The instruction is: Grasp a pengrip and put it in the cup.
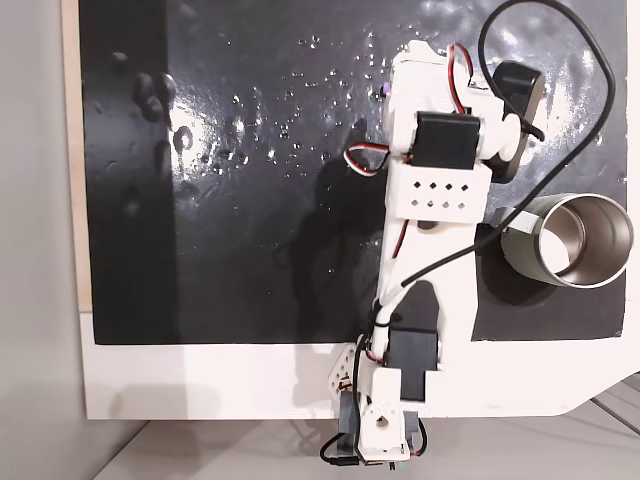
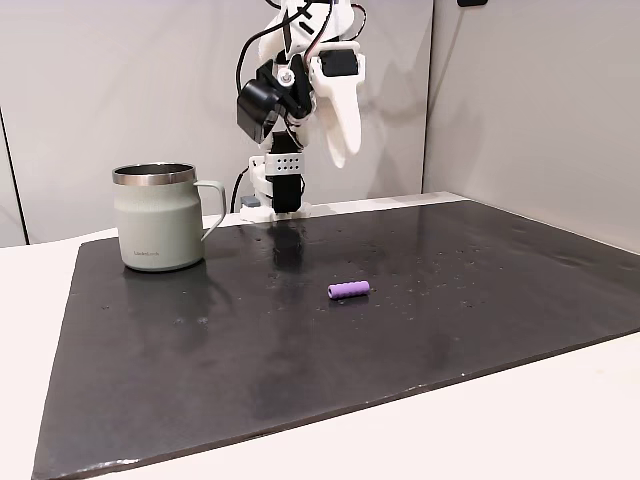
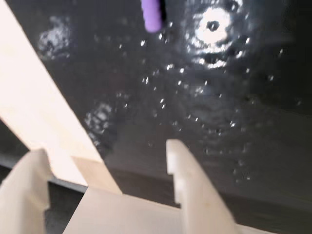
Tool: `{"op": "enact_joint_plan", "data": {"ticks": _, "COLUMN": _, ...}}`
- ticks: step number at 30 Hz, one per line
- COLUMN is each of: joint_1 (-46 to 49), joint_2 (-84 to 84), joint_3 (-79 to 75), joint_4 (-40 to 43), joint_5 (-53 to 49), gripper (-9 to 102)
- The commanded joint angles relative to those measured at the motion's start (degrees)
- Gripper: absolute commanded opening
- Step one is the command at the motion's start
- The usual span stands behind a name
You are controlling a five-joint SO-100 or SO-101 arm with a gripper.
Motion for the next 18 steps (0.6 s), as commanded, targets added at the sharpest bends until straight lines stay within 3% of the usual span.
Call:
{"op": "enact_joint_plan", "data": {"ticks": 1, "joint_1": 2.4, "joint_2": -3.5, "joint_3": -6.0, "joint_4": -0.2, "joint_5": -2.7, "gripper": 24}}
{"op": "enact_joint_plan", "data": {"ticks": 18, "joint_1": 1.2, "joint_2": -21.5, "joint_3": -13.1, "joint_4": -7.6, "joint_5": -11.1, "gripper": 22}}
